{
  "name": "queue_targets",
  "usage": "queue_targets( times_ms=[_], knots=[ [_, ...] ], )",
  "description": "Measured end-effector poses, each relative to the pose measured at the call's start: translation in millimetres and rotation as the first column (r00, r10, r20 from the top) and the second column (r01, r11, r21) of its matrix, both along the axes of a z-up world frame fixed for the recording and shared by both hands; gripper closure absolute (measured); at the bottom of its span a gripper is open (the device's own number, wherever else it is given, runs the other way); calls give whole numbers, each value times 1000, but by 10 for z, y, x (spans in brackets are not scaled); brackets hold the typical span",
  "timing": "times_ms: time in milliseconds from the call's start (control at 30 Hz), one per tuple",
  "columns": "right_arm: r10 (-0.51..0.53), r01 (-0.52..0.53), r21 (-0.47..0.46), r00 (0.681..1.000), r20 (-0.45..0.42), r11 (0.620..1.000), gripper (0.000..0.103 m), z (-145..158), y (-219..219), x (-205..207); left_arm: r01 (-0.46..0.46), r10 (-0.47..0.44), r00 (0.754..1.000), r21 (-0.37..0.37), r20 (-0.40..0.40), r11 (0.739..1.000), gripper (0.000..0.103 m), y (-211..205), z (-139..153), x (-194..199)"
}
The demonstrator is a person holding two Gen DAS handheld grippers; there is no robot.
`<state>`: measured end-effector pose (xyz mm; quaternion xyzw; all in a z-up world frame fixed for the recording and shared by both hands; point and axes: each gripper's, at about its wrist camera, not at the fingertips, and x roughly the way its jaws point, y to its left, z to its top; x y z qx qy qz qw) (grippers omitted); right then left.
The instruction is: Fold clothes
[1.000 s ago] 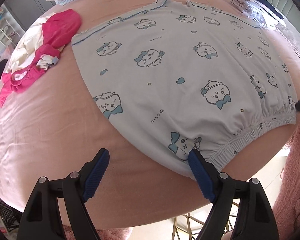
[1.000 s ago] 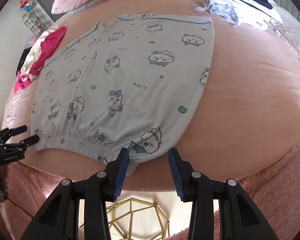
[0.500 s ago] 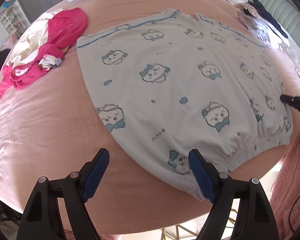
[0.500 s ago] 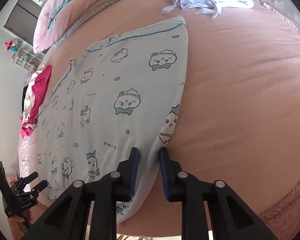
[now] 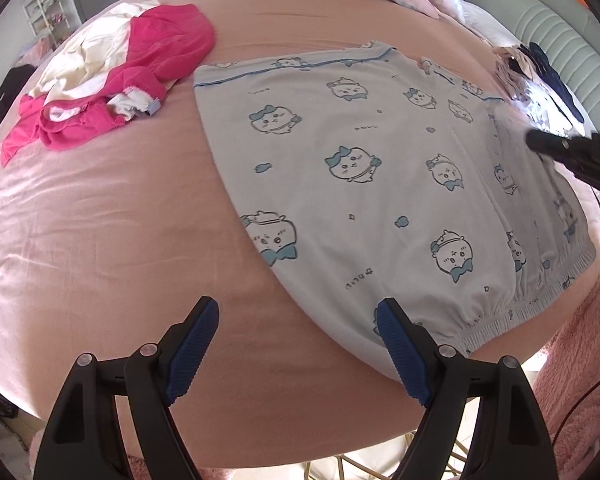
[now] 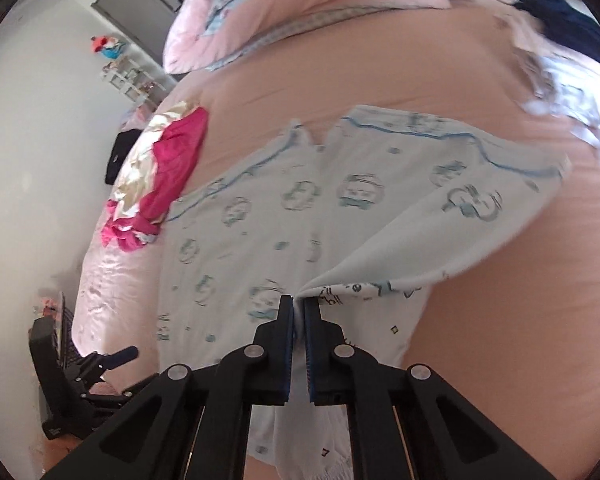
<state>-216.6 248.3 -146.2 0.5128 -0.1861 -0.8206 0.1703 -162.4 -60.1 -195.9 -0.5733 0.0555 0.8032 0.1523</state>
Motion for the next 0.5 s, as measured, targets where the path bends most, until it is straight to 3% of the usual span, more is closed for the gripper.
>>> queue_targets(
  times_ms=[100, 233, 300, 367, 500],
  knots=[
    [84, -84, 11, 996, 5, 996, 97, -55, -558, -130, -16, 16, 1000, 31, 6, 999, 22, -64, 1, 12],
    [161, -179, 81, 969, 185, 981, 95, -518, -1012, -252, -29, 28, 1000, 93, 15, 995, 22, -96, 10, 19],
    [165, -173, 29, 972, 167, 985, 93, -465, -978, -150, -21, 21, 1000, 108, 6, 994, 22, -86, 25, 26],
    [164, -170, 46, 980, 113, 984, 87, -278, -894, 8, -13, 12, 1000, 169, 7, 986, 22, -74, 47, 29],
    [97, -97, 102, 995, 2, 990, 87, 33, -544, 331, -2, -4, 1000, 336, 16, 942, 23, 32, 75, -51]
  ],
)
